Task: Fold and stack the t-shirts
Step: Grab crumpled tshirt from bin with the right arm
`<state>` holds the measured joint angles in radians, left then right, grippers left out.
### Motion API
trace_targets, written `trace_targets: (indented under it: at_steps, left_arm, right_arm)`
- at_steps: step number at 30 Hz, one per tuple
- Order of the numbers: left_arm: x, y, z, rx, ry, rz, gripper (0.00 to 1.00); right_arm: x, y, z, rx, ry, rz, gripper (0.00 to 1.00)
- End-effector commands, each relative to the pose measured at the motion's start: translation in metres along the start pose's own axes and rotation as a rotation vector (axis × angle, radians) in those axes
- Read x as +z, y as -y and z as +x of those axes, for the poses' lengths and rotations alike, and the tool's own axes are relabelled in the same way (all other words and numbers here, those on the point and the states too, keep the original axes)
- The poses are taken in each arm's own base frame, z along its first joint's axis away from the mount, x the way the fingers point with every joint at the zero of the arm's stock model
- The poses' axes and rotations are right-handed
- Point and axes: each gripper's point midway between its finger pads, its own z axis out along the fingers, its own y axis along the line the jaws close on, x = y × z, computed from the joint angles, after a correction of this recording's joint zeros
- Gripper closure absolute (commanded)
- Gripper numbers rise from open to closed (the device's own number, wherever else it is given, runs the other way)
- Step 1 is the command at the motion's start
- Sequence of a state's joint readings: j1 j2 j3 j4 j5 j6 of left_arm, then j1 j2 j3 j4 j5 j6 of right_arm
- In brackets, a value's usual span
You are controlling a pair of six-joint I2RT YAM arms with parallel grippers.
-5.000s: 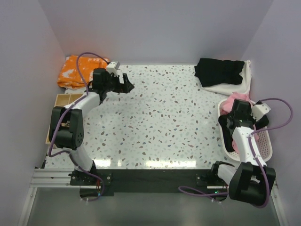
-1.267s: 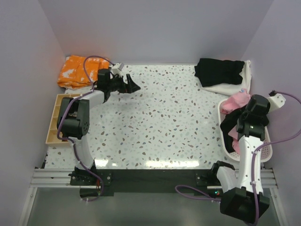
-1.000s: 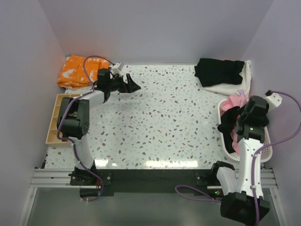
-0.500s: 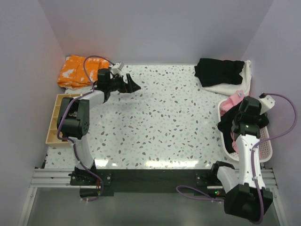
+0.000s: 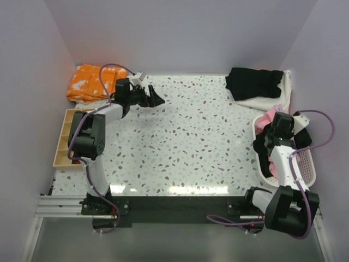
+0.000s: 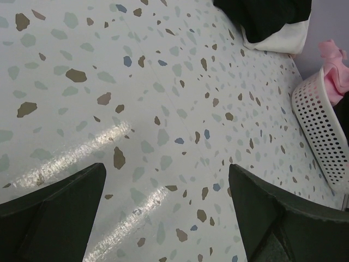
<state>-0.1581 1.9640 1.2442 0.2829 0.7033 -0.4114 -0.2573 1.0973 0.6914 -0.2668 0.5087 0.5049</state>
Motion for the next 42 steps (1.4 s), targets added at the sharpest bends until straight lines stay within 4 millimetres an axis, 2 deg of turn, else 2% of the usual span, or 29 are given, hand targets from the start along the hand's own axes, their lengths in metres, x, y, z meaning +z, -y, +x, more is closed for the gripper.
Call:
trace_targets:
  at_steps: [1,6,8,9,10,11,12,17,18,20,22,23,28,32,35,36,37,38,40,42]
  left_arm:
    - [0.011,0.012,-0.011,0.019,0.021,0.040,0.00]
    - [0.015,0.015,-0.012,0.018,0.019,0.052,0.00]
    - [0.016,0.018,-0.013,0.017,0.024,0.061,0.00]
    - [0.015,0.020,-0.013,0.013,0.023,0.069,0.00]
    - [0.016,0.021,-0.013,0.013,0.022,0.075,0.00]
    - [0.016,0.022,-0.013,0.015,0.022,0.082,0.00]
    - [0.015,0.023,-0.013,0.013,0.022,0.085,0.00]
    - [0.011,0.029,-0.010,0.012,0.021,0.102,0.00]
    - [0.011,0.030,-0.008,0.012,0.017,0.106,0.00]
    - [0.010,0.031,-0.008,0.013,0.012,0.108,0.00]
    - [0.010,0.032,-0.011,0.024,0.013,0.104,0.00]
    - [0.010,0.031,-0.012,0.025,0.014,0.100,0.00]
    - [0.014,0.029,-0.011,0.012,0.010,0.112,0.00]
    - [0.020,0.023,-0.005,-0.006,-0.005,0.112,0.00]
    - [0.021,0.023,-0.005,-0.014,-0.002,0.115,0.00]
    - [0.022,0.023,-0.006,-0.017,0.000,0.118,0.00]
    - [0.022,0.024,-0.006,-0.015,0.003,0.126,0.00]
    - [0.023,0.025,-0.004,-0.022,-0.002,0.132,0.00]
    - [0.024,0.026,-0.005,-0.022,-0.001,0.138,0.00]
    - [0.025,0.026,-0.003,-0.023,-0.005,0.139,0.00]
  right_arm:
    - [-0.010,0.003,-0.028,0.046,0.093,0.014,1.00]
    - [-0.035,-0.005,-0.052,0.015,0.102,-0.055,1.00]
    - [-0.055,-0.007,-0.068,0.028,0.144,-0.111,1.00]
    - [-0.062,-0.003,-0.072,0.031,0.154,-0.112,0.94]
    - [-0.076,0.001,-0.081,0.054,0.189,-0.123,0.81]
    - [-0.082,0.005,-0.084,0.044,0.194,-0.120,0.93]
    - [-0.087,0.009,-0.087,0.045,0.201,-0.111,1.00]
    - [-0.114,0.012,-0.096,0.074,0.238,-0.178,1.00]
    - [-0.114,0.018,-0.097,0.085,0.249,-0.147,1.00]
    - [-0.104,0.020,-0.090,0.069,0.241,-0.119,0.90]
    - [-0.090,0.028,-0.082,0.041,0.214,-0.036,0.93]
    - [-0.075,0.027,-0.071,0.008,0.160,0.000,1.00]
    - [-0.043,0.012,-0.040,-0.031,0.042,0.000,1.00]
    - [-0.043,0.013,-0.041,-0.021,0.077,-0.007,1.00]
    - [-0.062,0.014,-0.059,0.024,0.144,-0.054,1.00]
    - [-0.068,0.012,-0.063,0.039,0.161,-0.076,0.83]
    - [-0.078,0.012,-0.071,0.049,0.195,-0.107,0.26]
    - [-0.082,0.011,-0.073,0.045,0.203,-0.120,0.13]
    - [-0.083,0.016,-0.077,0.042,0.203,-0.090,0.12]
    - [-0.077,0.029,-0.072,0.031,0.182,-0.001,0.12]
